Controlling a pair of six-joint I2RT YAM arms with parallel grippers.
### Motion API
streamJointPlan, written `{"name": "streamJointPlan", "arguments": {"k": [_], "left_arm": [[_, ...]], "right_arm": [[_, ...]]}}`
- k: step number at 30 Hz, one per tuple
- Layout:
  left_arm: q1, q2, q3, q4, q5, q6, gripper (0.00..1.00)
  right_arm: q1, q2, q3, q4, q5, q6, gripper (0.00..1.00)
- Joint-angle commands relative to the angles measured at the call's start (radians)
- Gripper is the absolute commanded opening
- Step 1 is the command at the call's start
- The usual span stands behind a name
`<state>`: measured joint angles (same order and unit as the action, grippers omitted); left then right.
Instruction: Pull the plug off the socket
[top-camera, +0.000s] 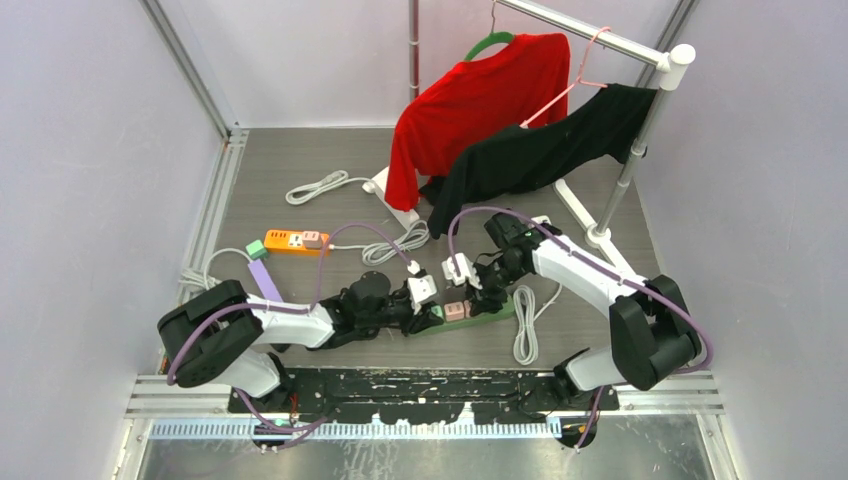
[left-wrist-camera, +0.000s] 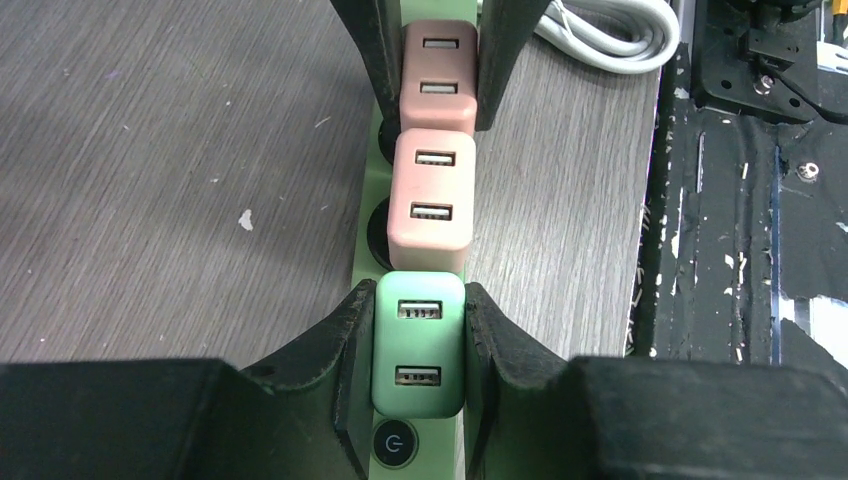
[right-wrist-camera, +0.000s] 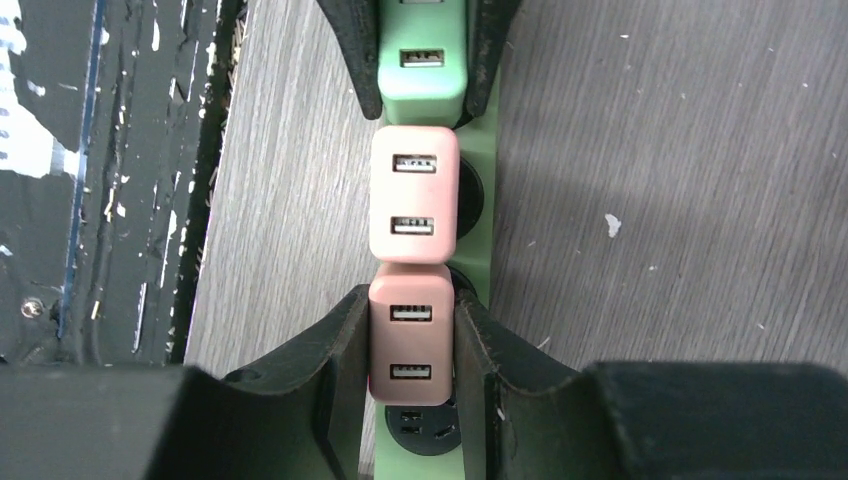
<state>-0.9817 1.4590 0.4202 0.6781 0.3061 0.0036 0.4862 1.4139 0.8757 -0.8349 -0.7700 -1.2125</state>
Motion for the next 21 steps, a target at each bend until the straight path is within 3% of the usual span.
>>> {"name": "streamJointPlan", "arguments": {"k": [1, 6, 12, 19, 21], "left_arm": [[0.013, 0.016, -0.010, -0.140, -0.049, -0.019, 0.00], [0.013, 0.026, 0.000, -0.155, -0.056, -0.016, 0.00], [0.013, 0.022, 0.000, -0.183, -0.075, -0.004, 0.00], [0.013, 0.011, -0.002, -0.145, -0.081, -0.034, 0.00], [0.011, 0.012, -0.005, -0.110, -0.084, -0.064, 0.22]], "right_arm": [[0.082, -0.006, 0.032, -0.022, -0.031, 0.044, 0.01], [0.056, -0.020, 0.048, 0.013, -0.020, 0.116, 0.01], [-0.082, -0.062, 0.034, 0.031, -0.030, 0.146, 0.01], [0.056, -0.064, -0.004, 0.056, -0.075, 0.103, 0.01], [0.065, -0.033, 0.002, 0.054, -0.062, 0.104, 0.01]]}}
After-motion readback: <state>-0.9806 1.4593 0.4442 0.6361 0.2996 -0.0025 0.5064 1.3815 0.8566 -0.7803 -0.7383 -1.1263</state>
